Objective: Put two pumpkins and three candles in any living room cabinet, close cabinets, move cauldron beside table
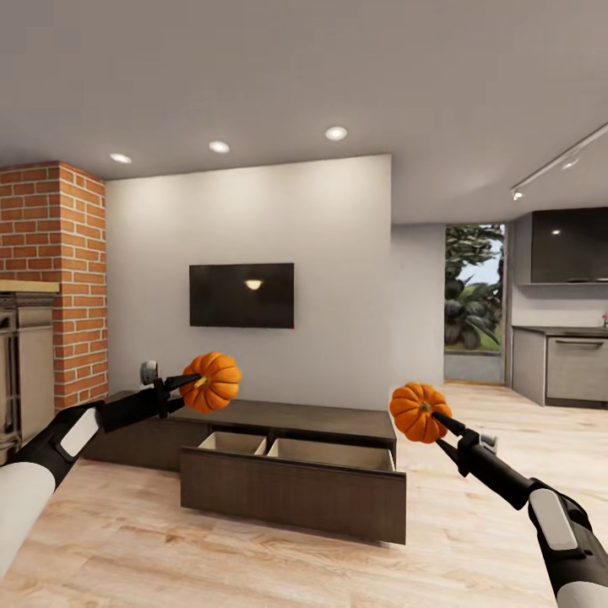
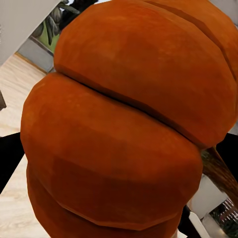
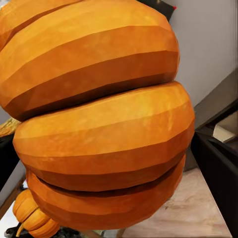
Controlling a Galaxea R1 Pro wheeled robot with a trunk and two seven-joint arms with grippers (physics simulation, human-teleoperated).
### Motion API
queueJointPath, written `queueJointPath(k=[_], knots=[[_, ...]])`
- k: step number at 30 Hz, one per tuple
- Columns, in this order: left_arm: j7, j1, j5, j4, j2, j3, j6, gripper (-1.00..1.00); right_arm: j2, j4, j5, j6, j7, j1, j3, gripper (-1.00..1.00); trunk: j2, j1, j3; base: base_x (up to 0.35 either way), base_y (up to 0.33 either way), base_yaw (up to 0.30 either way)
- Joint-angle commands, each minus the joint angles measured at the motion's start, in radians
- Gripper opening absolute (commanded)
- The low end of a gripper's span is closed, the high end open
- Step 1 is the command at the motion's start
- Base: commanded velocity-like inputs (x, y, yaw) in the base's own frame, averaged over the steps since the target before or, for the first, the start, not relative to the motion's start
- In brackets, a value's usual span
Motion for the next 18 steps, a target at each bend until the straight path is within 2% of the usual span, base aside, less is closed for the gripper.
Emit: queueJointPath(k=[1, 6, 12, 18], knots=[[-0.001, -0.001, 0.009, 0.001, 0.001, -0.006, 0.006, -1.0, 0.0, 0.0, -0.002, 0.007, -0.012, -0.001, -0.001, -1.0, 0.006, -0.004, 0.0, 0.0, 0.0, 0.0], [0.005, -0.001, 0.007, 0.001, 0.0, -0.006, 0.006, -1.0, 0.0, 0.0, -0.001, 0.009, -0.071, -0.005, 0.008, -1.0, 0.041, -0.023, 0.008, 0.0, 0.0, 0.0], [0.008, -0.001, 0.006, 0.001, -0.002, -0.033, 0.006, -1.0, 0.0, 0.0, -0.001, 0.01, -0.086, -0.007, 0.01, -1.0, 0.083, -0.046, 0.017, 0.0, 0.0, 0.0], [0.008, -0.001, 0.006, 0.001, -0.002, -0.041, 0.006, -1.0, 0.0, 0.0, 0.0, 0.011, -0.118, -0.008, 0.011, -1.0, 0.125, -0.069, 0.026, 0.0, 0.0, 0.0]])
